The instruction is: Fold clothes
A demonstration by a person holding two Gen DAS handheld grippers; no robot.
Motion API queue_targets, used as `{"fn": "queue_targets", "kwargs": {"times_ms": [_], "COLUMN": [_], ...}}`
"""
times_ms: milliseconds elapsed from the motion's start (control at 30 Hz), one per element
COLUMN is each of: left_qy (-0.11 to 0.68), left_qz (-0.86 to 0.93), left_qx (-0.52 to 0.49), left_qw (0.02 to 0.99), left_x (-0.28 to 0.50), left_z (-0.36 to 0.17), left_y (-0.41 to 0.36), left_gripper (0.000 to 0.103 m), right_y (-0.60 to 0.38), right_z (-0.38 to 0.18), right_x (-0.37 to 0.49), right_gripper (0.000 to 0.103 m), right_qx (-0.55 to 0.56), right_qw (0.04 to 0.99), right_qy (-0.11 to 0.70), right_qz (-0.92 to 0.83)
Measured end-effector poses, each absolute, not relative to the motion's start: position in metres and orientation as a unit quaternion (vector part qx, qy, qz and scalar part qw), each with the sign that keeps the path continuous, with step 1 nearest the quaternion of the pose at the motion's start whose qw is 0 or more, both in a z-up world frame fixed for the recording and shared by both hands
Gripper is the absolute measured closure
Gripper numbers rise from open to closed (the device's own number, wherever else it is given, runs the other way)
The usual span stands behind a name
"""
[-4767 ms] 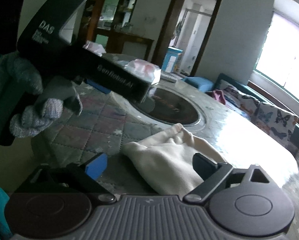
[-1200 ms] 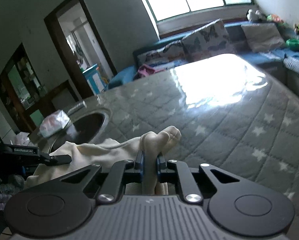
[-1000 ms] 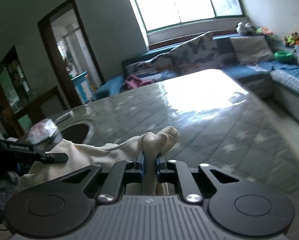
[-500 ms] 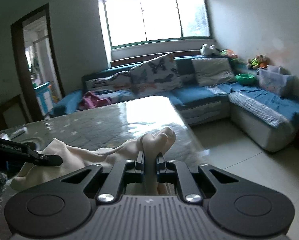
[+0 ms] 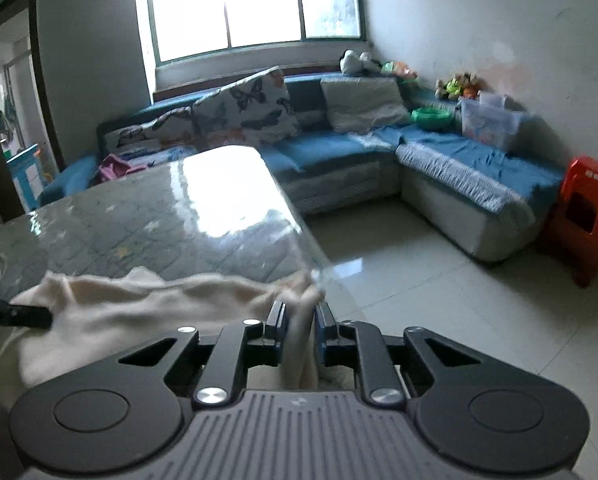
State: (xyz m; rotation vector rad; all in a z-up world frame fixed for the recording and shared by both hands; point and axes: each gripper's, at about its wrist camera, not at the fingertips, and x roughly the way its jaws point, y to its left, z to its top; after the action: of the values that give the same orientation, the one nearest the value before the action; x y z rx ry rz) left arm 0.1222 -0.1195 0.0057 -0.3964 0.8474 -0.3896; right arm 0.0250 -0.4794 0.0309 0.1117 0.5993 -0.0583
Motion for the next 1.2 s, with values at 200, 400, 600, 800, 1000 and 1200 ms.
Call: {"fn": "queue_targets", "kwargs": {"times_ms": [200, 400, 600, 800, 1000, 1200], "left_qy": [0.386, 0.393, 0.399, 0.397, 0.398, 0.396], "left_qz": [-0.180, -0.217, -0.242, -0.269, -0.266, -0.264], "left_qx": [-0.194, -0.180, -0.159, -0.126, -0.115, -0.122], "left_qw": [0.884, 0.875, 0.870, 0.868, 0.871, 0.871], "left_x": [0.122, 0.129, 0.141, 0.152, 0.161, 0.158], "left_z": [0.018, 0.018, 0.013, 0.009, 0.001, 0.003], "left_y": [-0.112, -0.141, -0.173, -0.203, -0.214, -0.212], "left_gripper": [0.074, 0.074, 0.075, 0.074, 0.075, 0.075], "right_y": [-0.467, -0.451, -0.450, -0.448, -0.447, -0.444], "right_z": [0.037, 0.020, 0.011, 0.007, 0.009, 0.018], "right_x": [0.032, 0.055, 0.066, 0.074, 0.080, 0.069], "right_gripper": [0.082, 0.070, 0.061, 0.053, 0.050, 0.045], "right_qx": [0.052, 0.051, 0.050, 0.037, 0.025, 0.025], "right_qw": [0.955, 0.945, 0.943, 0.942, 0.942, 0.948], "right_qy": [0.292, 0.321, 0.329, 0.333, 0.334, 0.315], "right_qz": [0.014, 0.033, 0.032, 0.032, 0.032, 0.044]}}
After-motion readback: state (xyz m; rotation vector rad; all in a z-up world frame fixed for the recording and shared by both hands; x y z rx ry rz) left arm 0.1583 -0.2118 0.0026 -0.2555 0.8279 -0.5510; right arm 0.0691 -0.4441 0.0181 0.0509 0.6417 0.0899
